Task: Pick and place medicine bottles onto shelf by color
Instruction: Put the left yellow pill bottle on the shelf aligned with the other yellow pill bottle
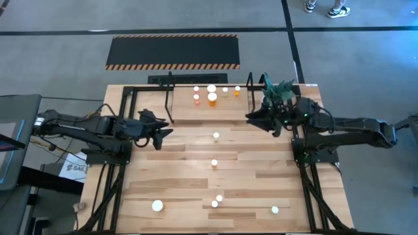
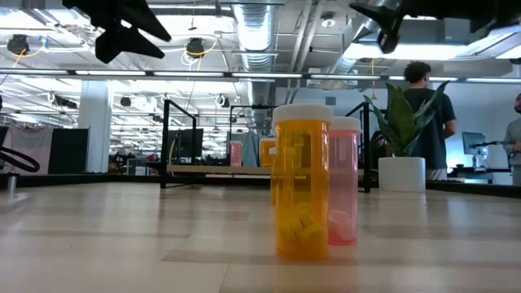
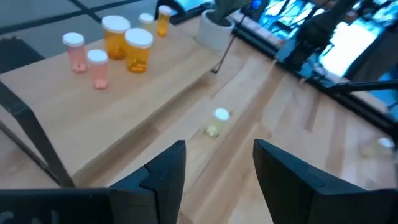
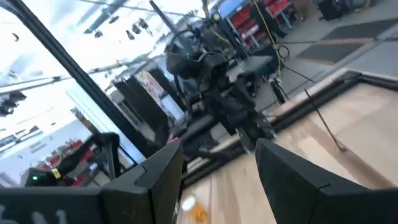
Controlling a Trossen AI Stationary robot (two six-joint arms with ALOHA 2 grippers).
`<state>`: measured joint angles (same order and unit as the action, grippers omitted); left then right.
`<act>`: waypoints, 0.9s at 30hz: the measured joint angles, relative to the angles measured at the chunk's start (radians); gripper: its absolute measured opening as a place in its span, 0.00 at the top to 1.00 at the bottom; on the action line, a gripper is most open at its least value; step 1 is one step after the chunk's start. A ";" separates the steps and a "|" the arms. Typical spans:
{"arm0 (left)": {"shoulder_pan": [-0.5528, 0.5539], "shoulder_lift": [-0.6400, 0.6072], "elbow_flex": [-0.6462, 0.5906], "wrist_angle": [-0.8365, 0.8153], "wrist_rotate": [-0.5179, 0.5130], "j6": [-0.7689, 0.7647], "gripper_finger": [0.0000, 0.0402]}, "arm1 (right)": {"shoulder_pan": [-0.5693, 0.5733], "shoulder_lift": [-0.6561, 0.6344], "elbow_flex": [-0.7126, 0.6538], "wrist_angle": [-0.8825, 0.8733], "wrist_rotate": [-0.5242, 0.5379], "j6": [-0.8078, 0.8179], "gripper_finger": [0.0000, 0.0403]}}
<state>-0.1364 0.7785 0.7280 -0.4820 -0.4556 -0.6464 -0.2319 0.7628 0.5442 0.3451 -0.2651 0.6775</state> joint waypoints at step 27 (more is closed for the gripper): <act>-0.001 -0.261 0.000 -0.169 0.084 0.104 0.57 | 0.248 0.466 0.302 -0.053 0.004 0.286 0.44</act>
<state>-0.1371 0.5173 0.7280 -0.6506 -0.3717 -0.5423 0.0159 1.2286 0.8461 0.2923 -0.2615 0.9632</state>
